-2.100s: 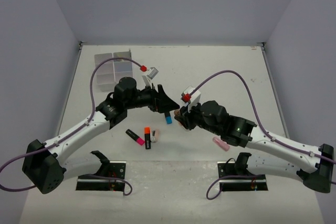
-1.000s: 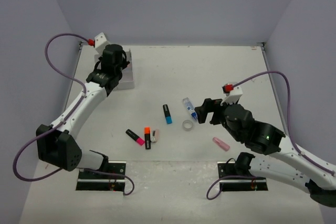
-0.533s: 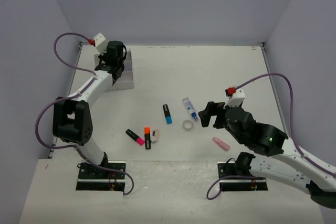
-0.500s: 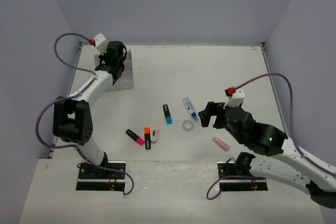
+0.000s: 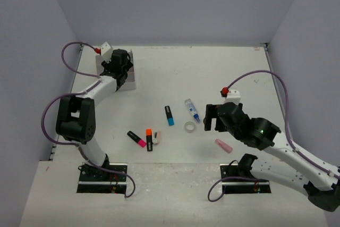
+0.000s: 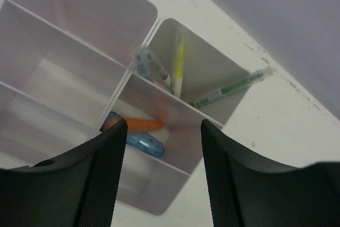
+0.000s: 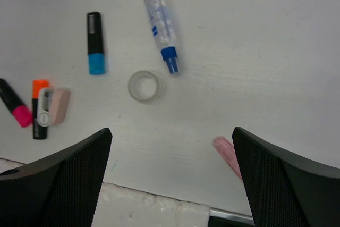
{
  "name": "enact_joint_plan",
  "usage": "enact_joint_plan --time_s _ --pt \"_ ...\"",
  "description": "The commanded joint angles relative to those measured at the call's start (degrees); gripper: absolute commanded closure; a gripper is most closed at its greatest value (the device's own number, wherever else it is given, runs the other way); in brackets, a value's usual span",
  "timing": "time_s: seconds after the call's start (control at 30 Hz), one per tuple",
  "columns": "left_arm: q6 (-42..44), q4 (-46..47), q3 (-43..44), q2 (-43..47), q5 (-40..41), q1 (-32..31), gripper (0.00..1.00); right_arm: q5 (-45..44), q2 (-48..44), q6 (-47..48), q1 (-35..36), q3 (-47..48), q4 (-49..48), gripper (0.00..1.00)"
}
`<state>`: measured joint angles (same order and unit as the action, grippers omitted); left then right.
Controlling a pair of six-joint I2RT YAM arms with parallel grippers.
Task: Sort the stationery into containers
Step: Place the stationery in the storage box, then pick up the stationery from the corner of the board.
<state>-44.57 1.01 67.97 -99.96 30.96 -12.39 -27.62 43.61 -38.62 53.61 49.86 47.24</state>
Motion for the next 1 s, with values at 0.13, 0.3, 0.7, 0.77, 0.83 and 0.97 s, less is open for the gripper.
enact_joint_plan --time_s 0.13,0.3,0.7,0.77,0.83,0.97 --pt "-2.09 -4.27 -3.03 16.34 -8.13 -0.96 0.13 9.93 16.42 -0.42 -3.24 7.55 22.58 0.03" --pt "2.45 -10.0 -2.45 23.02 -12.24 -6.82 0.0 11.01 17.57 -5.86 -3.19 4.84 22.38 0.06" --pt "8.08 -14.11 -12.54 38.54 -24.33 -20.82 0.0 19.35 29.56 -3.87 -10.97 -2.6 11.91 0.05" --pt "9.04 -14.37 -13.32 40.93 -25.4 -21.09 0.0 20.79 31.9 -1.84 -14.73 -3.15 8.53 0.06" --pt "9.61 -14.51 -14.08 43.24 -26.43 -21.09 0.0 23.13 34.57 0.05 -18.68 -3.5 5.99 0.08" --pt "9.92 -14.32 -15.88 46.18 -28.51 -21.09 0.0 26.66 40.82 5.66 -23.4 -3.36 1.42 0.09"
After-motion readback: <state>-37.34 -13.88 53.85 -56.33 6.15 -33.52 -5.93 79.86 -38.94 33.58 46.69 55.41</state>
